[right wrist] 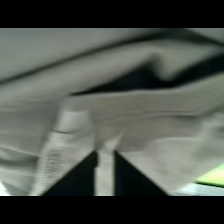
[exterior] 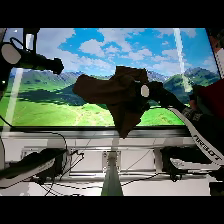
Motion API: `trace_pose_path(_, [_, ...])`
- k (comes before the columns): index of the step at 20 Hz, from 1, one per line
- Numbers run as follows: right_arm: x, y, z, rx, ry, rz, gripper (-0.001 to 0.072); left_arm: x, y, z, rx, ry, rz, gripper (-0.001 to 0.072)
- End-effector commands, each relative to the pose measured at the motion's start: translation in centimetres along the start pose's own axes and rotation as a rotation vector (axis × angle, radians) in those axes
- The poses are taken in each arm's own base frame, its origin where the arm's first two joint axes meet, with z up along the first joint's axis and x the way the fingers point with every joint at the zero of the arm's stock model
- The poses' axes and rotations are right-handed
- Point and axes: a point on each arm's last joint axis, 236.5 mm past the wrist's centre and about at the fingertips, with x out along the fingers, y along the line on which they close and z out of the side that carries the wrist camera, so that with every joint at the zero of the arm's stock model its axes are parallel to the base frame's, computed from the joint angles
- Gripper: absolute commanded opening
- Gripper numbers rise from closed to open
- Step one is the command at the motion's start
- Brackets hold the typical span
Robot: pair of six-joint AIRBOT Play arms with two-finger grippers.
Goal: Fold the clothes and pants, and hang the long-sleeved shirts on hangers.
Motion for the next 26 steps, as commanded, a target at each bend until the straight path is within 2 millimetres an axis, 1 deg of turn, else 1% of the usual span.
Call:
trace_pose_path(1, [-0.1, -1.8, 0.0, -0.012, -0.002, -0.08, 0.0014, 0.1, 0.0, -0.1, -0.001, 0.006, 0.0, 0.0703])
trace_pose_path(4, [-1.5, -1.1, 0.9, -0.021, -0.05, -0.059, 0.0013, 0.1, 0.0, -0.1, -0.002, 0.006, -0.001, 0.0703])
trace_pose_path(5, [-2.1, -0.5, 1.4, -0.021, -0.067, -0.041, 0.0036, 0.1, 0.0, -0.1, -0.002, 0.006, -0.001, 0.0703])
trace_pose_path(6, [-2.8, 0.6, 1.8, -0.016, -0.077, -0.006, 0.0209, 0.1, 0.0, -0.1, -0.002, 0.006, -0.001, 0.0704])
trace_pose_path(7, [-3.2, 2.0, 1.8, -0.026, -0.079, 0.041, 0.0455, 0.1, 0.0, -0.1, -0.002, 0.006, -0.001, 0.0703])
trace_pose_path(8, [-3.4, 3.6, 1.7, -0.064, -0.085, 0.092, 0.057, 0.1, 0.0, -0.1, -0.002, 0.006, -0.001, 0.0704])
trace_pose_path(9, [-3.2, 4.7, 1.4, -0.091, -0.085, 0.112, 0.0567, 0.1, 0.0, -0.1, -0.002, 0.006, -0.001, 0.0703])
trace_pose_path(10, [-2.8, 4.9, 1.1, -0.114, -0.08, 0.097, 0.0556, 0.1, 0.0, -0.1, -0.002, 0.006, -0.001, 0.0703])
trace_pose_path(12, [-1.5, 4.5, -0.1, -0.13, -0.027, 0.04, 0.0554, 0.1, 0.0, -0.1, -0.002, 0.006, -0.001, 0.0703])
trace_pose_path(14, [-0.2, 4.1, -1.1, -0.085, 0.032, 0.007, 0.0553, 0.1, 0.0, -0.1, -0.002, 0.006, -0.001, 0.0703])
trace_pose_path(15, [0.3, 3.9, -1.2, -0.067, 0.045, -0.006, 0.0506, 0.1, 0.0, -0.1, -0.002, 0.006, -0.001, 0.0704])
trace_pose_path(16, [0.5, 3.4, -1.1, -0.072, 0.041, -0.031, 0.039, 0.1, 0.0, -0.1, -0.002, 0.007, -0.001, 0.0704])
trace_pose_path(18, [0.3, 1.4, -0.7, -0.055, 0.027, -0.112, 0.03, 0.1, 0.0, -0.1, -0.002, 0.007, -0.001, 0.0703])
trace_pose_path(19, [0.1, 0.3, -0.6, -0.055, 0.025, -0.159, 0.0195, 0.1, 0.0, -0.1, -0.001, 0.006, -0.001, 0.0703])
trace_pose_path(21, [-0.2, -1.3, -0.5, -0.075, 0.024, -0.229, 0.0023, 0.1, 0.0, -0.1, -0.001, 0.006, -0.001, 0.0703])
trace_pose_path(24, [-0.4, -1.3, -0.1, -0.082, 0.009, -0.232, 0.0012, 0.1, 0.0, -0.1, -0.001, 0.006, 0.0, 0.0703])
trace_pose_path(25, [-0.8, -1.0, 0.4, -0.099, -0.006, -0.228, 0.0012, 0.1, 0.0, -0.1, -0.002, 0.006, 0.0, 0.0703])
trace_pose_path(26, [-1.9, -0.3, 1.4, -0.142, -0.035, -0.216, 0.0012, 0.1, 0.1, -0.1, -0.001, 0.005, 0.0, 0.07])
